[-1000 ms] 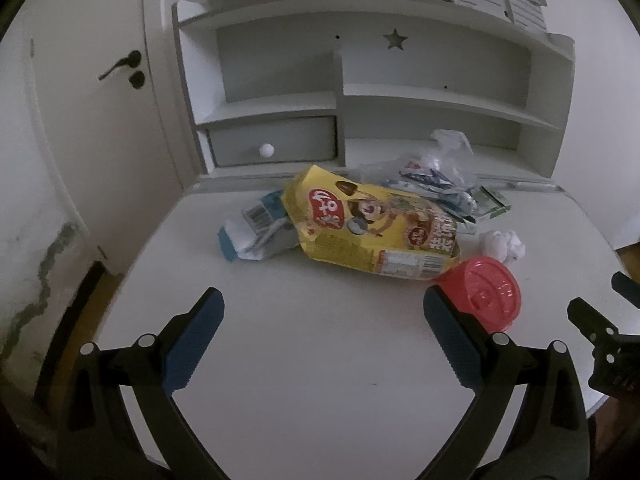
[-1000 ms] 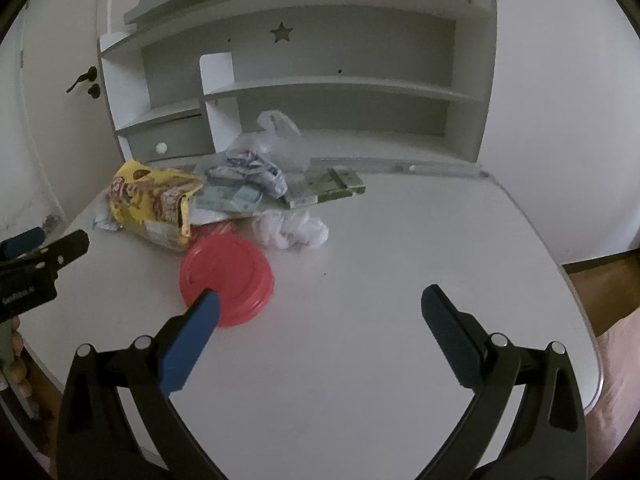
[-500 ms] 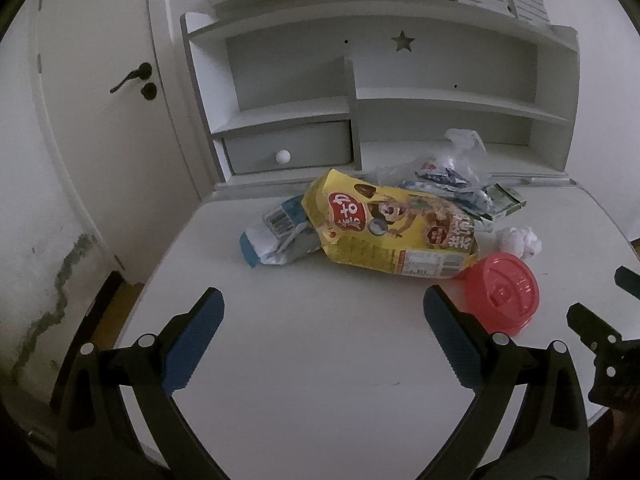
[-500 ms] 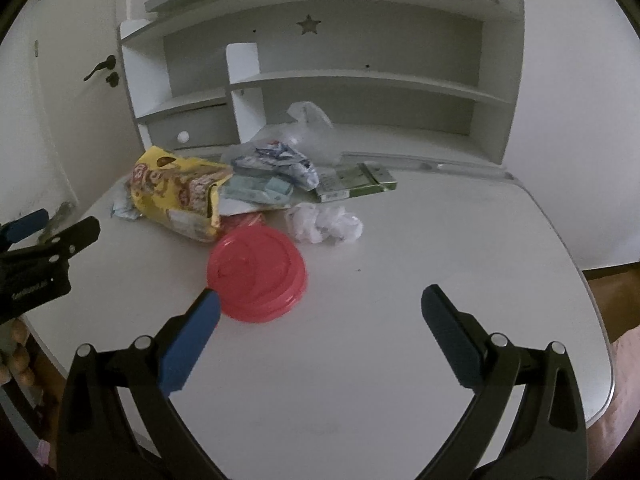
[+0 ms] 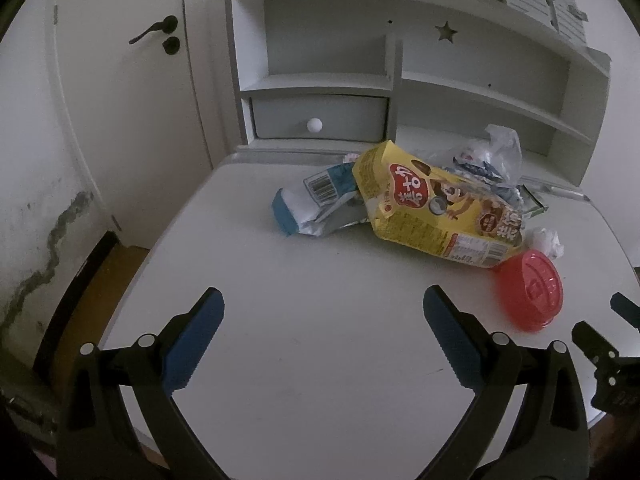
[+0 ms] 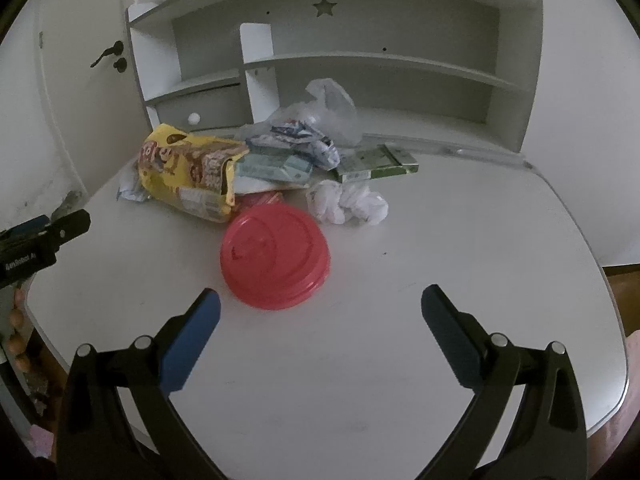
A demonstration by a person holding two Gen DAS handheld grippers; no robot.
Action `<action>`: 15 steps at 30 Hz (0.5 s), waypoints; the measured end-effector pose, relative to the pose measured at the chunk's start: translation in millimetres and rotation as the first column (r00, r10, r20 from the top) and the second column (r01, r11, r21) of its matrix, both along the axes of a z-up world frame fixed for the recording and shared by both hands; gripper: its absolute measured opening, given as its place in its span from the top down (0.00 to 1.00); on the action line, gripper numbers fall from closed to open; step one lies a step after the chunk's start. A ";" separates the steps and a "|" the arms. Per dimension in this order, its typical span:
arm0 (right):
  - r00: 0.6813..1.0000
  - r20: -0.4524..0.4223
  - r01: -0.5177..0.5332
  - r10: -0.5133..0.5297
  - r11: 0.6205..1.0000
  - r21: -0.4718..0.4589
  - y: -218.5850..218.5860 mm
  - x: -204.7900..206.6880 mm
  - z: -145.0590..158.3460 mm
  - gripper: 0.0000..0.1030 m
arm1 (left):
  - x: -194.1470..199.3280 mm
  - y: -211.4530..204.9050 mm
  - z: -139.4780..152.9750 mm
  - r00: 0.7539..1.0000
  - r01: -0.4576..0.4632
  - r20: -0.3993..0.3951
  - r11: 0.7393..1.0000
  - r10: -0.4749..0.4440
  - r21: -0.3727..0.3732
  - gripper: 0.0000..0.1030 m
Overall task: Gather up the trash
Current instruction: 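Move both tools toward the trash pile on the desk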
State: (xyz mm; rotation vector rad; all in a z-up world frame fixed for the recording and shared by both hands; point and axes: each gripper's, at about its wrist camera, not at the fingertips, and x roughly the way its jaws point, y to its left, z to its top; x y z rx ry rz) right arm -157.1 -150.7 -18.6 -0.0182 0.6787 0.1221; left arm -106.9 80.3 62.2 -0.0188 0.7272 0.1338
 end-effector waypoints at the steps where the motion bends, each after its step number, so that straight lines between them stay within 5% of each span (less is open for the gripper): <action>1: 1.000 -0.003 -0.001 0.001 1.000 -0.002 1.0 0.9 -1.0 0.05 | 0.0 0.0 -0.1 1.000 0.001 0.001 1.000 -0.001 0.001 0.06; 15: 0.999 -0.033 -0.024 0.024 1.000 0.002 10.3 10.8 -9.7 0.05 | 13.1 3.2 -12.5 0.999 -0.011 -0.032 0.999 0.010 -0.039 0.06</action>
